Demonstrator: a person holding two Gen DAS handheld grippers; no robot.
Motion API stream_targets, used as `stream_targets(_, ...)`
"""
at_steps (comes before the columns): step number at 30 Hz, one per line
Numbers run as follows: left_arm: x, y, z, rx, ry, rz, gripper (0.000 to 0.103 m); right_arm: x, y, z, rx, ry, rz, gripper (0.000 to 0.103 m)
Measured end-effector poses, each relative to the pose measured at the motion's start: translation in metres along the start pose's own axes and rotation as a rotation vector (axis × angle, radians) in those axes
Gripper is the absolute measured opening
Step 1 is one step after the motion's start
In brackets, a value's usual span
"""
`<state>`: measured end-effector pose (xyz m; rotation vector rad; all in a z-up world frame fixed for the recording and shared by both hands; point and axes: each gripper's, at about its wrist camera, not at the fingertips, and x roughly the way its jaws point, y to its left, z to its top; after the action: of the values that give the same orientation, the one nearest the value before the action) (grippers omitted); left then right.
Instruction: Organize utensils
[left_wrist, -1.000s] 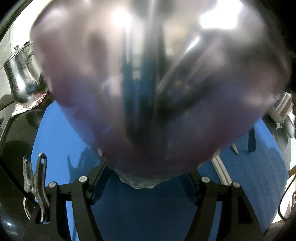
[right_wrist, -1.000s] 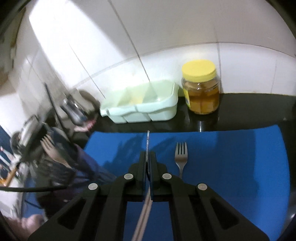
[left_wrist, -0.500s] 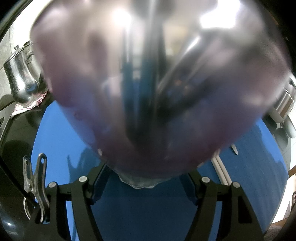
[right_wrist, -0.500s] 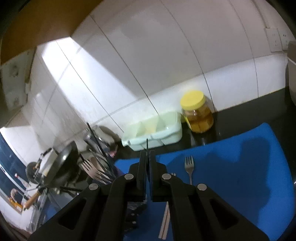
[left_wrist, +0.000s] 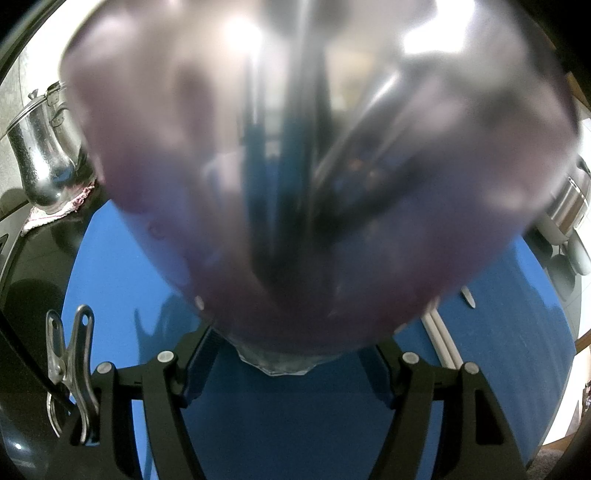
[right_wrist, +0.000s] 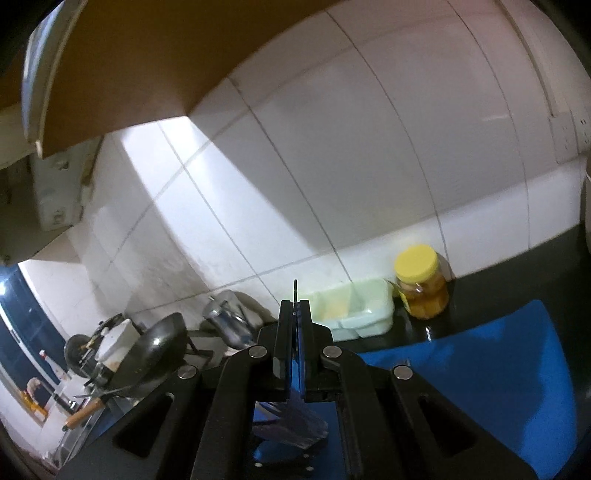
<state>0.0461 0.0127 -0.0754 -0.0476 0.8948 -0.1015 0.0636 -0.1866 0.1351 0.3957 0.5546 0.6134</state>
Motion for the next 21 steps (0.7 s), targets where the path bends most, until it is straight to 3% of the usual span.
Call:
stream_targets(15,0.0,-0.001,0.0,0.0,0.0,0.0,0.074,-0.027,0.083,0.028,-0.125,-0.072,0.208,0.003)
stream_targets(21,0.0,0.0,0.0,0.0,0.0,0.0,0.074,-0.008,0.095,0.019,-0.092,-0.001,0.301,0.004)
